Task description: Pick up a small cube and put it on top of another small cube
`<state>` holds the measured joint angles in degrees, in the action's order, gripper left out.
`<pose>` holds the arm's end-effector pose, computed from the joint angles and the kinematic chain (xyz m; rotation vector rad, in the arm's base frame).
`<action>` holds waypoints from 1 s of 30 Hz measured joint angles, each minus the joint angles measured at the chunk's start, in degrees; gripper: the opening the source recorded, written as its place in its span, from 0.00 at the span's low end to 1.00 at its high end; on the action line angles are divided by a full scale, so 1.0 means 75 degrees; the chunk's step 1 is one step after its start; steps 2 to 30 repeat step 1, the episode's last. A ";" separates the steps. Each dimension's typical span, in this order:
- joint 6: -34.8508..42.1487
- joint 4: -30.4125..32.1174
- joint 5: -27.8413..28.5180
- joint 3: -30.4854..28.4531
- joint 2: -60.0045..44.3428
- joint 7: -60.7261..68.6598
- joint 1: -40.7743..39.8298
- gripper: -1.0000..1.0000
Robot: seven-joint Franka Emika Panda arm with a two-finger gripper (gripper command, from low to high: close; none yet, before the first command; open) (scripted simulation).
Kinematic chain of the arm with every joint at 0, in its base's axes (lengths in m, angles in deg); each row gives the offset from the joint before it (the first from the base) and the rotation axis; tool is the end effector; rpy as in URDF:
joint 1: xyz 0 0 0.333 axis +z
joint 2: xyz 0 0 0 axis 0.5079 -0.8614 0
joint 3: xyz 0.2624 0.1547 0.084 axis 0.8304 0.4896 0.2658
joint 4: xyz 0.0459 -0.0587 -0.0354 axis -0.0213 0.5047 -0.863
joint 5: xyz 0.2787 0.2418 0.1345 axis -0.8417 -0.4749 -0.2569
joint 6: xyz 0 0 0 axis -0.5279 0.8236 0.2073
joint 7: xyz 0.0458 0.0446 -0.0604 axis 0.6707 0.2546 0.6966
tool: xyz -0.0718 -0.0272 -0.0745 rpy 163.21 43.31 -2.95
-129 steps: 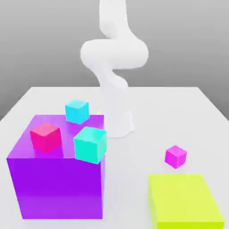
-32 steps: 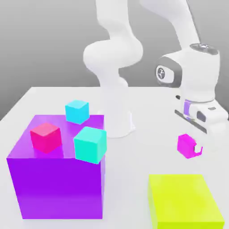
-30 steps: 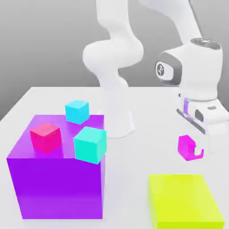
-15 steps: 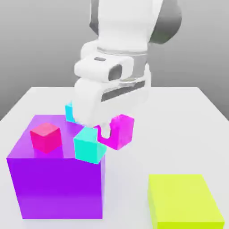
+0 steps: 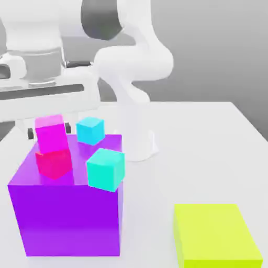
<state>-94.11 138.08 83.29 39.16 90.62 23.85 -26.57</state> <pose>0.4198 -0.1631 0.4012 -3.0618 0.6850 0.0008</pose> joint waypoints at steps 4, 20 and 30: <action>0.0000 0.0000 0.0000 0.0000 0.0000 0.0000 0.0000 1.00; 0.0000 0.0000 0.0000 0.0000 0.0000 0.0000 0.0000 1.00; 0.0000 0.0000 0.0000 0.0000 0.0000 0.0000 0.0000 1.00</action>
